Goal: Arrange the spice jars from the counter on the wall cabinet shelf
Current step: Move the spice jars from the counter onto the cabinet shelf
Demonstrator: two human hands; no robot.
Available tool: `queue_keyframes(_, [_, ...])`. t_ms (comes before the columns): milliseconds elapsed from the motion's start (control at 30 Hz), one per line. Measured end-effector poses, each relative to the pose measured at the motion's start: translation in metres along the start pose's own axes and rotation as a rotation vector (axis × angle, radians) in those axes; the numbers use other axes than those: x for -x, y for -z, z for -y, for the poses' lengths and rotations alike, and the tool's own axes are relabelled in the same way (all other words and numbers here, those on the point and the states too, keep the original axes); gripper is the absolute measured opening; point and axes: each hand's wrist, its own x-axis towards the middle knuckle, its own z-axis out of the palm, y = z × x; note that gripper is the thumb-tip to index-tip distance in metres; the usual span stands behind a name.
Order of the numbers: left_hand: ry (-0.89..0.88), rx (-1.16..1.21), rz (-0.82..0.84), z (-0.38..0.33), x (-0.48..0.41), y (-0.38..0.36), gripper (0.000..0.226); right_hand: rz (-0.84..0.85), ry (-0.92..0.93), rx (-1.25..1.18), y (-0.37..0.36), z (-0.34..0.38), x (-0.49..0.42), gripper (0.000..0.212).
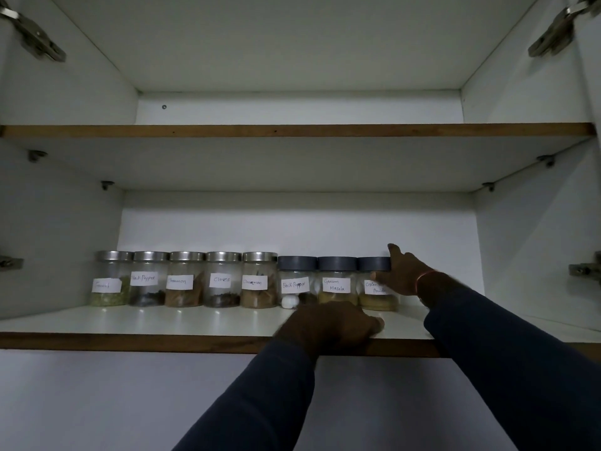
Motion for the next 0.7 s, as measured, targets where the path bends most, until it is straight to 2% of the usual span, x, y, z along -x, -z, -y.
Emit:
queue_keyframes(67, [0.008, 0.009, -0.09, 0.0, 0.002, 0.002, 0.059, -0.084, -0.027, 0.069, 0.004, 0.004, 0.01, 0.088])
queue_keyframes(200, [-0.055, 0.082, -0.282, 0.006, 0.007, -0.002, 0.042, -0.229, 0.086, 0.18, 0.016, 0.019, 0.043, 0.074])
queue_keyframes(333, [-0.171, -0.021, -0.64, 0.006, 0.018, -0.011, 0.027, -0.163, 0.213, 0.245, 0.017, 0.024, 0.09, 0.047])
queue_keyframes(400, [-0.209, -0.125, -0.715, 0.006, 0.019, -0.015, 0.031, -0.105, 0.235, 0.246, 0.015, 0.024, 0.115, 0.036])
queue_keyframes(567, [-0.252, -0.269, -0.73, 0.008, 0.027, -0.019, 0.034, -0.107, 0.296, 0.122, 0.012, 0.016, 0.184, 0.042])
queue_keyframes(633, [-0.302, -0.285, -0.794, 0.004, 0.039, -0.028, 0.03, -0.165, 0.356, 0.198, 0.002, 0.006, 0.217, 0.048])
queue_keyframes(700, [-0.426, -0.228, -0.887, 0.0, 0.062, -0.061, 0.029, -0.219, 0.379, 0.153, -0.02, -0.007, 0.26, 0.059])
